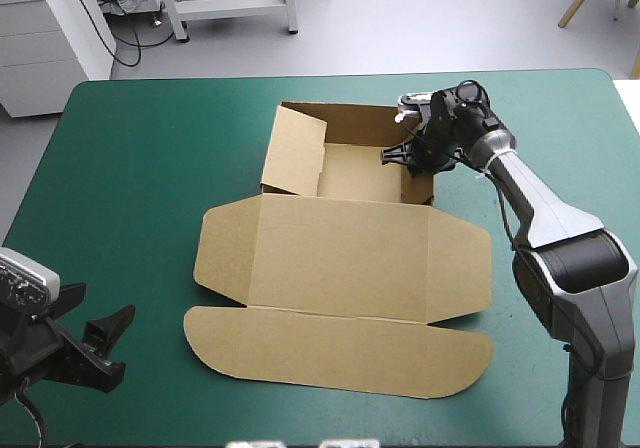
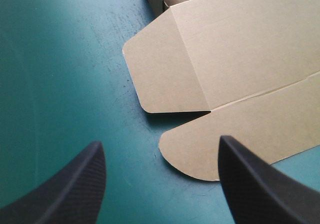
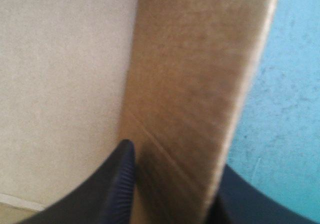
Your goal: Fold the box
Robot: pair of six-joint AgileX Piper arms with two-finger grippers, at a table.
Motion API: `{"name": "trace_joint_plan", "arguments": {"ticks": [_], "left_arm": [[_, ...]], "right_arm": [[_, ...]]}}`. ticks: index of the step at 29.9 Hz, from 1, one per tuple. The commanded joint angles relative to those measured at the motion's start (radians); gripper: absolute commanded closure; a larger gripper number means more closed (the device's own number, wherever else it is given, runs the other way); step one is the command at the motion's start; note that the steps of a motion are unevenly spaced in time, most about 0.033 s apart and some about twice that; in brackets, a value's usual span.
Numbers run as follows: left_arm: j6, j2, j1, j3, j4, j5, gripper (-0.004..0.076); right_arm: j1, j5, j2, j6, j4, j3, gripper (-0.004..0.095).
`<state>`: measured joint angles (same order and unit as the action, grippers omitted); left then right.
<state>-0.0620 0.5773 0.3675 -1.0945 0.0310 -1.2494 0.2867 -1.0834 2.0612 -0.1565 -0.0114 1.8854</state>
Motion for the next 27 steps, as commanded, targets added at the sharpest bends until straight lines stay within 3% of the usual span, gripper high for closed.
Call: {"name": "trace_joint_plan", "arguments": {"ticks": [1,10,17,27], "left_arm": [[0.013,0.008,0.006,-0.02,0.002,0.008,0.0267],[0.013,0.008,0.006,-0.02,0.002,0.002,0.0269],[0.008,0.008,0.006,-0.02,0.002,0.0,0.0297],[0.008,0.008,0.006,-0.02,0.002,0.0,0.03]], "right_arm": [[-0.01,0.014,-0.06,0.013,-0.033,0.03,0.0914],[-0.118,-0.054,-0.089,0.078,-0.039,0.03,0.0927],[-0.285,-0.12,-0.144,0.145,-0.147,0.03,0.0927],[-0.531,-0.112,-0.171,0.178,-0.156,0.03,0.0927]]}}
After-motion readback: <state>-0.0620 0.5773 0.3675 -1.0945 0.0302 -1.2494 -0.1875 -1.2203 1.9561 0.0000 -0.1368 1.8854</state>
